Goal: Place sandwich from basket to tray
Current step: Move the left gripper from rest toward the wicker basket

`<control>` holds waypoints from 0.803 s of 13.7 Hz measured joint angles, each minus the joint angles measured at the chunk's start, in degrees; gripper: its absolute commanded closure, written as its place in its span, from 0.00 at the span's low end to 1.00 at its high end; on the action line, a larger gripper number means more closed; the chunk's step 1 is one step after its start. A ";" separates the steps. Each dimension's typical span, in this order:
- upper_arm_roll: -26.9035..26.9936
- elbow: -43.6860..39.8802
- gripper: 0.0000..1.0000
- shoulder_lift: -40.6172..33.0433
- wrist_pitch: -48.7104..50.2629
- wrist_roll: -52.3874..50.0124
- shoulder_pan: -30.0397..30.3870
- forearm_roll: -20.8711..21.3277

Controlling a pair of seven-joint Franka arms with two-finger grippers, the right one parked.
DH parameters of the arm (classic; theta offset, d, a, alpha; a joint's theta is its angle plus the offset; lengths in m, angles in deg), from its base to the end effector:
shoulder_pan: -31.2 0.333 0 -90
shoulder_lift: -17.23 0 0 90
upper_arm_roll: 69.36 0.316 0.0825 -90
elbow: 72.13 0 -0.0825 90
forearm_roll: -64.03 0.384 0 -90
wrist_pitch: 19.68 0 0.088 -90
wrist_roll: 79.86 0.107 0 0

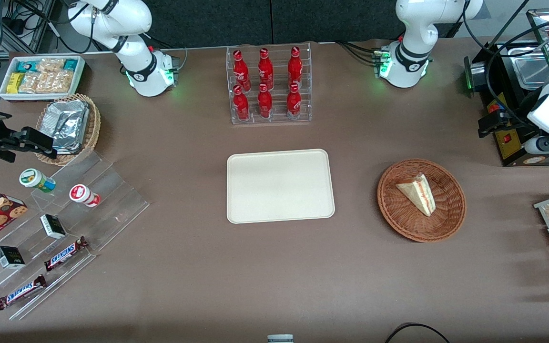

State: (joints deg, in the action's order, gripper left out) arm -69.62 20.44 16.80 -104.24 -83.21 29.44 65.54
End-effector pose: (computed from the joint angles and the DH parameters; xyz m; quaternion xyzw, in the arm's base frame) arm 0.5398 -0.0160 0.6001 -0.9977 -0.0120 0.0654 0.0163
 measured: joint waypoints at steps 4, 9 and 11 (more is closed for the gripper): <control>0.00 0.01 0.00 0.23 -0.45 0.00 -0.16 -0.10; -0.01 5.62 0.00 1.12 -4.95 0.00 -0.26 -0.11; -0.11 10.00 0.00 1.59 -10.54 0.00 -0.44 -0.12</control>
State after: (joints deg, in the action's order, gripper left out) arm -69.73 30.44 18.39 -114.78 -83.21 29.00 65.42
